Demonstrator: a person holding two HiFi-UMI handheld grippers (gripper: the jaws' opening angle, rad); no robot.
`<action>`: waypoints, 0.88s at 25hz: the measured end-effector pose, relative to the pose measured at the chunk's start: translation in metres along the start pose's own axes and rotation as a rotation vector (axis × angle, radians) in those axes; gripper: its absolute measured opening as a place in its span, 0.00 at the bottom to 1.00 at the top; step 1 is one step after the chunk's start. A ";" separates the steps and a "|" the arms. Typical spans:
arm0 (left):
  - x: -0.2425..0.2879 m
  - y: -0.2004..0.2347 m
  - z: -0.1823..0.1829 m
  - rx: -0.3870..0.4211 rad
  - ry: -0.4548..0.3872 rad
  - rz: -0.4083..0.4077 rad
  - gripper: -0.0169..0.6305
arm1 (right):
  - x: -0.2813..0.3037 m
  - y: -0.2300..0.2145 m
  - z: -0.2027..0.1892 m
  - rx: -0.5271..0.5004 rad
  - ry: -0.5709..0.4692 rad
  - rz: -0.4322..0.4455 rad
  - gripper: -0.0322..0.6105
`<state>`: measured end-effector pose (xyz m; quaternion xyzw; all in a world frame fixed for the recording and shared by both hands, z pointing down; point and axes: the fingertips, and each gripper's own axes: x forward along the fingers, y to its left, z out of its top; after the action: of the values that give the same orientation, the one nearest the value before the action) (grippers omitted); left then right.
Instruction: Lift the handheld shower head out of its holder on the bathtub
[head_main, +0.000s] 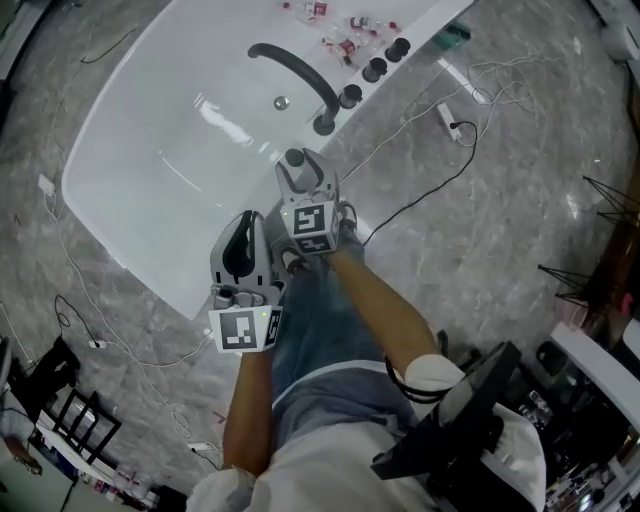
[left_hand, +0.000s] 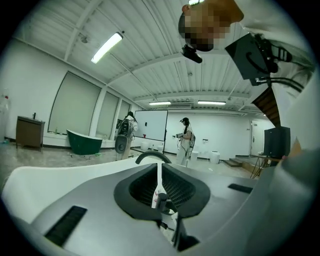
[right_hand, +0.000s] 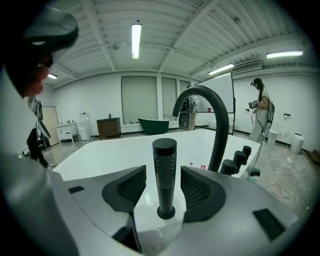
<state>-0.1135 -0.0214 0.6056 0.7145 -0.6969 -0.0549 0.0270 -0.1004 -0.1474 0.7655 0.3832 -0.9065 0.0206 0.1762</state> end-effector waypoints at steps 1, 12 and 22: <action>0.010 0.009 -0.018 -0.007 -0.003 0.004 0.06 | 0.005 0.003 -0.008 -0.020 -0.009 -0.006 0.37; 0.067 0.071 -0.186 -0.055 0.077 0.041 0.06 | 0.023 0.029 -0.097 -0.164 -0.039 0.036 0.27; 0.083 0.084 -0.131 0.026 0.120 0.084 0.05 | -0.021 0.028 -0.011 -0.084 -0.125 0.072 0.26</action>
<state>-0.1796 -0.1114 0.7422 0.6869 -0.7241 -0.0017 0.0616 -0.1031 -0.1106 0.7717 0.3431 -0.9290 -0.0353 0.1342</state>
